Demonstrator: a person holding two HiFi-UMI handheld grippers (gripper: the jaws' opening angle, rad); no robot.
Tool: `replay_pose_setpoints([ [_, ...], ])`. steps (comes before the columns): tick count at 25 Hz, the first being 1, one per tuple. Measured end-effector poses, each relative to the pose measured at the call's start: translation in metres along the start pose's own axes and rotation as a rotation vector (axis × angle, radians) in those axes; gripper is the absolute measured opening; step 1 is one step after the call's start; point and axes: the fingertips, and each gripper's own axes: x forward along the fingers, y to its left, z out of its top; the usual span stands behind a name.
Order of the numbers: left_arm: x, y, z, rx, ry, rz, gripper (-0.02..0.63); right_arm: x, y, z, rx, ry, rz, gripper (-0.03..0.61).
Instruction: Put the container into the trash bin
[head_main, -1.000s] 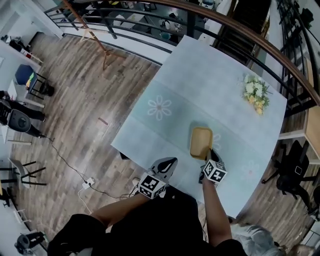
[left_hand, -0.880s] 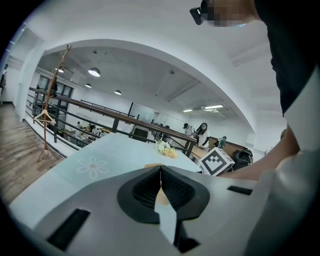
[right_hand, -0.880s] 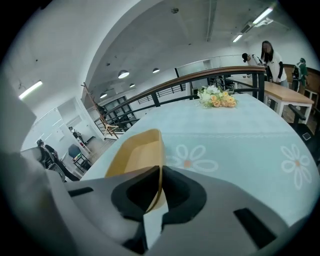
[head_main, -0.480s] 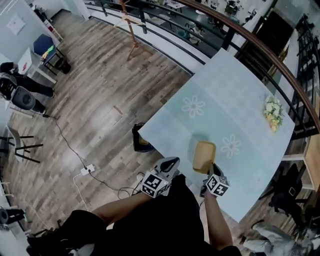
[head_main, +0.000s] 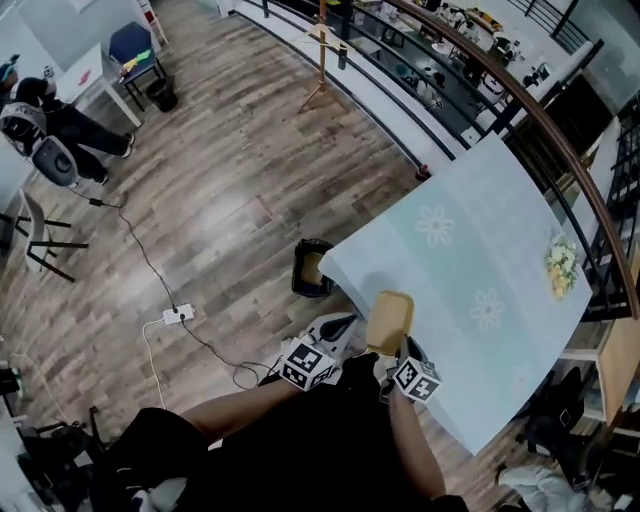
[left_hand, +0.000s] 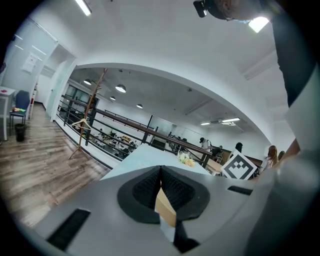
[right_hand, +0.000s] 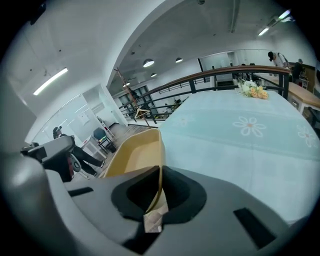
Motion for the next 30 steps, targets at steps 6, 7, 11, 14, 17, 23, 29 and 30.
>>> replay_pose_setpoints([
  [6,-0.06,0.031,0.013,0.03,-0.05,0.034,0.015,0.022,0.084,-0.027,-0.045,0.035,0.088,0.043],
  [7,-0.071,0.042,0.017,0.034,-0.062,0.057,0.015,0.029,0.101,-0.028,-0.064,0.044,0.11,0.043],
  [11,-0.114,0.094,0.014,-0.027,-0.101,0.188,0.015,0.055,0.167,-0.035,-0.122,0.079,0.227,0.043],
  [14,-0.145,0.128,0.006,-0.086,-0.132,0.299,0.015,0.067,0.193,-0.044,-0.165,0.101,0.268,0.043],
  [17,-0.165,0.15,0.001,-0.103,-0.136,0.361,0.015,0.079,0.213,-0.051,-0.191,0.127,0.29,0.043],
  [23,-0.176,0.183,-0.001,-0.157,-0.124,0.42,0.015,0.116,0.241,-0.052,-0.191,0.169,0.303,0.043],
  [29,-0.153,0.218,0.012,-0.131,-0.05,0.416,0.015,0.157,0.259,-0.023,-0.195,0.166,0.303,0.043],
  [30,-0.147,0.223,0.015,-0.125,-0.037,0.409,0.015,0.163,0.259,-0.018,-0.187,0.165,0.301,0.043],
])
